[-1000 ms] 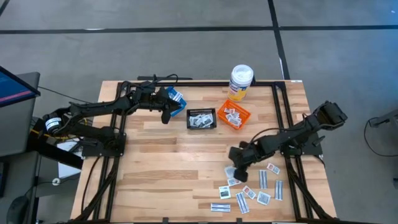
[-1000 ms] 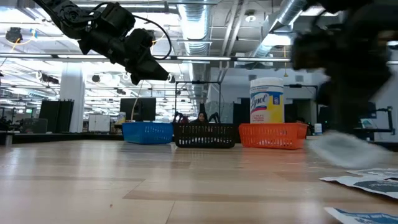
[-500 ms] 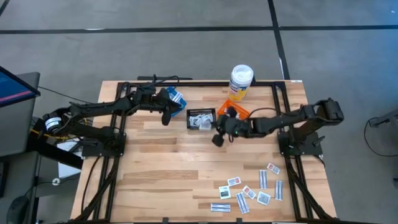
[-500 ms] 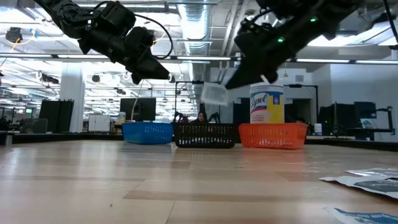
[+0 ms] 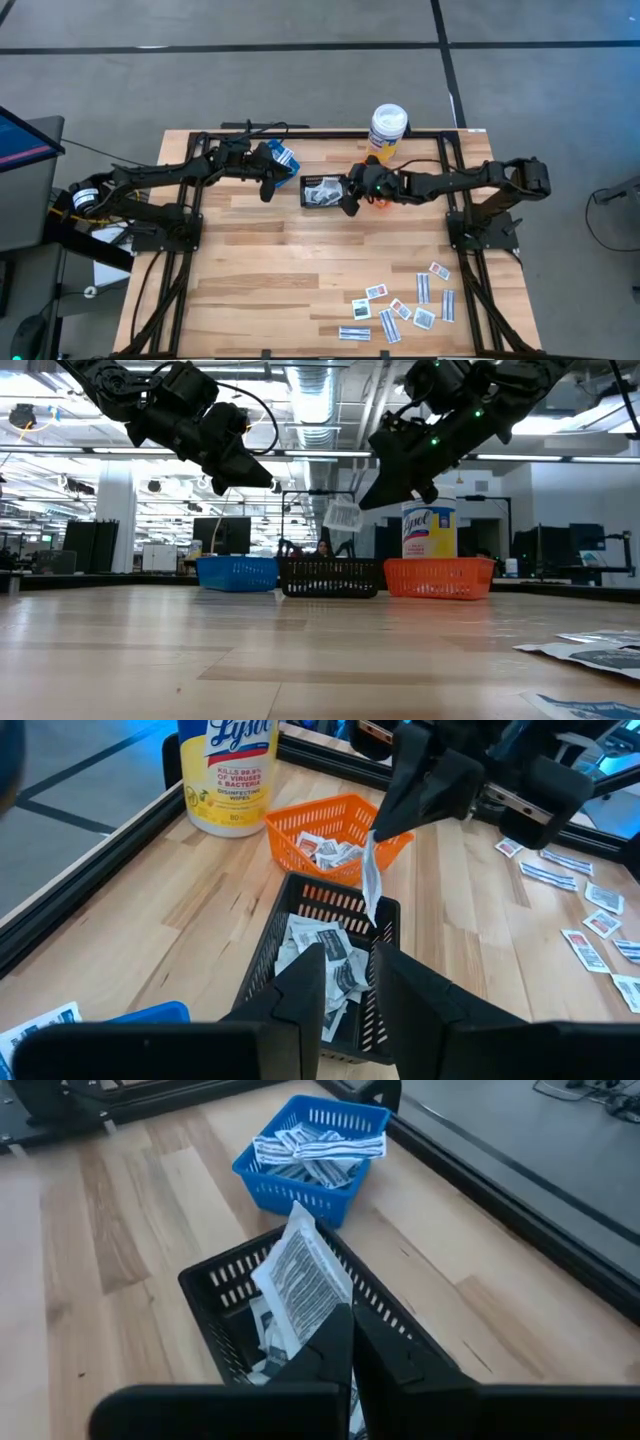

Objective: Pick & Place First Aid Supplies
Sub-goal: Put the towelette pack into the black bin, then put the ointment pack into the orange bin

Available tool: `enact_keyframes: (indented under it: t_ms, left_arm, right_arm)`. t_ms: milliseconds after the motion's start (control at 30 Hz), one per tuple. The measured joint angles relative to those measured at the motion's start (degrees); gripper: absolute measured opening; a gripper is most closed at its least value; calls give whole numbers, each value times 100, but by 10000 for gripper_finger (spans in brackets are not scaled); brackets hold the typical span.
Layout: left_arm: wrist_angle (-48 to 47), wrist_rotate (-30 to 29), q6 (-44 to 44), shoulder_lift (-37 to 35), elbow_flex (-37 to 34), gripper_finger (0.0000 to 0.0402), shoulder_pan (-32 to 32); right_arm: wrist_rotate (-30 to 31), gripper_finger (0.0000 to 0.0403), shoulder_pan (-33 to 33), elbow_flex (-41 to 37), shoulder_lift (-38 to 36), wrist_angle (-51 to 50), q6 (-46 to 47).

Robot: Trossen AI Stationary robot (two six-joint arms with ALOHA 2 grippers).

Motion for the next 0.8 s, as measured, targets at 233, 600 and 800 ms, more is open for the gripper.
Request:
enact_keyframes:
  t_ms: [233,600,800]
  left_arm:
    - [0,0,0,0,0,89,0]
    - [0,0,-3,0,0,89,0]
    - [0,0,-4,0,0,89,0]
  right_arm:
    - [-141,34,-24,0,0,-4,-31]
    - [-956,113,312,0,0,-131,-197]
    - [-1542,147,1170,0,0,-745,-469]
